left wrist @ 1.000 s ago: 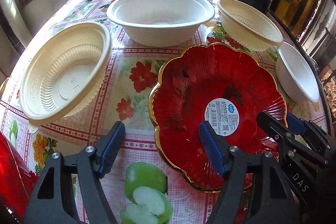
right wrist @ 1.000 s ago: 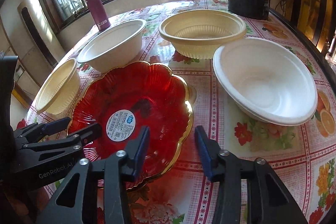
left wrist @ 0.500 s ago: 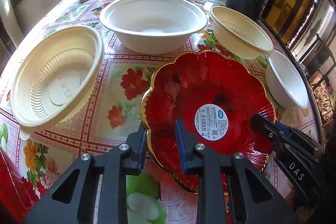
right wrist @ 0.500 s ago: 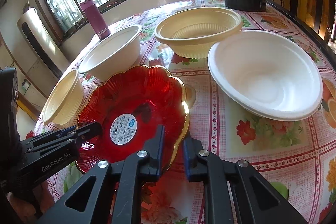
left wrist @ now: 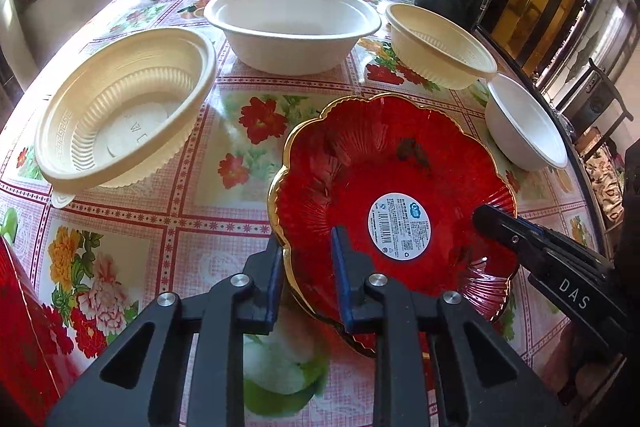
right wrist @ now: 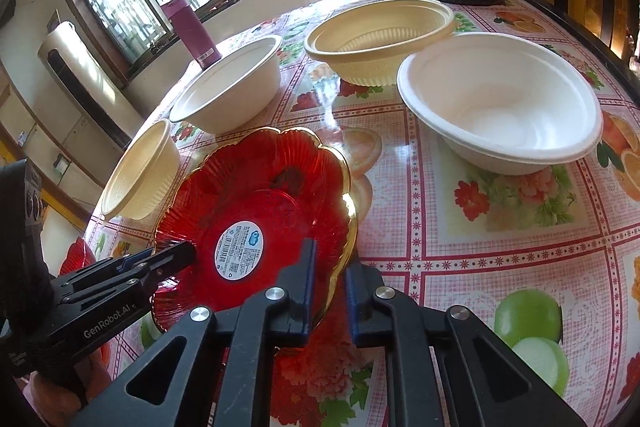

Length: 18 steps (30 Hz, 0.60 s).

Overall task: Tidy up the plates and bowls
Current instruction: 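Close the left tool on the small red plate rim and lift, then lower the small red plate onto the wedding plate and open the left tool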

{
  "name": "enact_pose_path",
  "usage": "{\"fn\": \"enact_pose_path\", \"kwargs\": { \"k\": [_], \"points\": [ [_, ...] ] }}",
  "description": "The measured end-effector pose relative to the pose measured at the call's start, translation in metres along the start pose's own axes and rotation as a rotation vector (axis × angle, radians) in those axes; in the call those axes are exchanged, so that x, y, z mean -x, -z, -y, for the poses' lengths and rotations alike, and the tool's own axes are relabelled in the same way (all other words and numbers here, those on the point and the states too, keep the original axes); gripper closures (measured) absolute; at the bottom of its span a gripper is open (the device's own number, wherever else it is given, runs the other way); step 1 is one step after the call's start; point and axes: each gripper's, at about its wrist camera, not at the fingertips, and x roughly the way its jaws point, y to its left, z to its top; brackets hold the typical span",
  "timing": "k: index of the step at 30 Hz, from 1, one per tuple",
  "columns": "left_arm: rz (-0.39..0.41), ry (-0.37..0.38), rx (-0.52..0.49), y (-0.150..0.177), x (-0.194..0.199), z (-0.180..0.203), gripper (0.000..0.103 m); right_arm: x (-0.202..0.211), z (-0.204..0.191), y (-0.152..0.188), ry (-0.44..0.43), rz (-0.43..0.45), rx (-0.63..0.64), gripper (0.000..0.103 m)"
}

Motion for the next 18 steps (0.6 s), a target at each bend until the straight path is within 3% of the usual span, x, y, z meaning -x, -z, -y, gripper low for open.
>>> {"fn": "enact_pose_path", "kwargs": {
  "k": [7,18],
  "points": [
    [-0.005,0.069,-0.008,0.019,0.012,-0.003,0.087,0.014,0.007,0.015,-0.023,0.008,-0.024,0.091],
    [-0.015,0.083,-0.007,0.037,0.026,0.002,0.087,0.035,0.002,0.036,-0.017,0.037,0.003,0.091]
  ]
}}
